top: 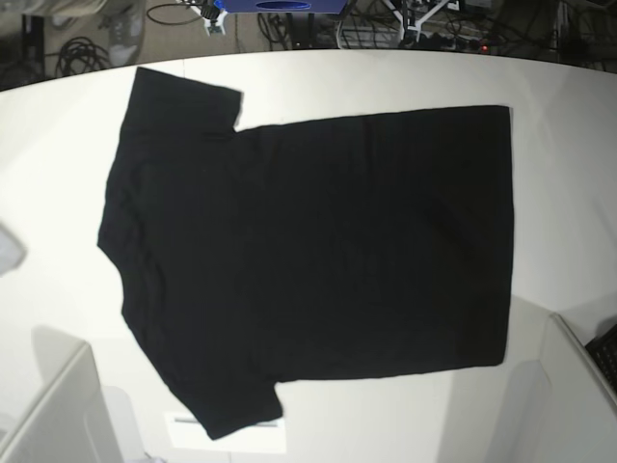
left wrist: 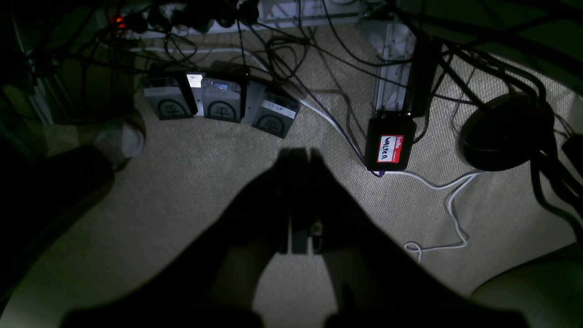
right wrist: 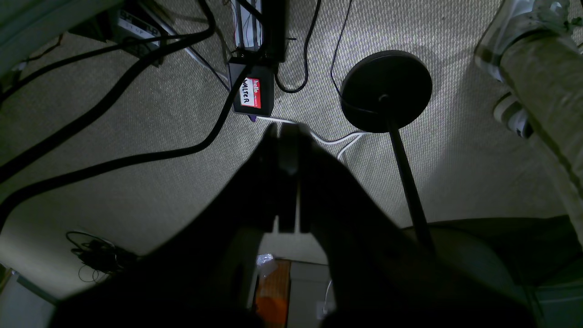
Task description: Fold the T-shirt properly
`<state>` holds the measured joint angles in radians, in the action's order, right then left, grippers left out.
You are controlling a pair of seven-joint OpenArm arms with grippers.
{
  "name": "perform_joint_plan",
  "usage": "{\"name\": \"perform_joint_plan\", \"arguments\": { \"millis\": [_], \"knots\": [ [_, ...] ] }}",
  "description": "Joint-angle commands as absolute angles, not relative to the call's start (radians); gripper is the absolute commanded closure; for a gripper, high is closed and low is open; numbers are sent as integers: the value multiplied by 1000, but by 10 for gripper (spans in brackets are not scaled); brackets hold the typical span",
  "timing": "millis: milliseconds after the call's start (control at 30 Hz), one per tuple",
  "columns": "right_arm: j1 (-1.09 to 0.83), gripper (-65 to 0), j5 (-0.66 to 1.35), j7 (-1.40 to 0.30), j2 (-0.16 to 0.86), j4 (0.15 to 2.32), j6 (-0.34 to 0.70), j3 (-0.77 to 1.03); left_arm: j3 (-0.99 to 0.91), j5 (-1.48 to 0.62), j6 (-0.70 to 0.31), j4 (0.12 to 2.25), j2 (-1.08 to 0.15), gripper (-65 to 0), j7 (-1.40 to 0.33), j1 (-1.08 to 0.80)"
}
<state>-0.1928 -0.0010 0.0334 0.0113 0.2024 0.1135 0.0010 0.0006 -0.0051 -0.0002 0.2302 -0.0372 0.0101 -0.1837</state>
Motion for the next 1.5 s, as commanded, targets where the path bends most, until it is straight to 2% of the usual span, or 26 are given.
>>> {"name": "perform_joint_plan", "arguments": {
  "millis": [0,900,1133,1300,1467],
  "knots": [
    [-200,0,1,35,15,203,124,4,-1,-5,-1,234,-39,0,8,-193],
    [-203,0,-1,36,15,202,124,2,-1,-7,-1,234,-42,0,8,-194],
    [-232,0,2,30,15,216,124,5,7,-7,-1,300,-48,0,8,-259],
    [-367,0,10,-24,13,395,124,24,12,-7,-2,484,-94,0,5,-403],
    [-578,0,56,-173,8,777,124,139,-1,-7,-2,647,-140,0,5,-533]
  ]
}}
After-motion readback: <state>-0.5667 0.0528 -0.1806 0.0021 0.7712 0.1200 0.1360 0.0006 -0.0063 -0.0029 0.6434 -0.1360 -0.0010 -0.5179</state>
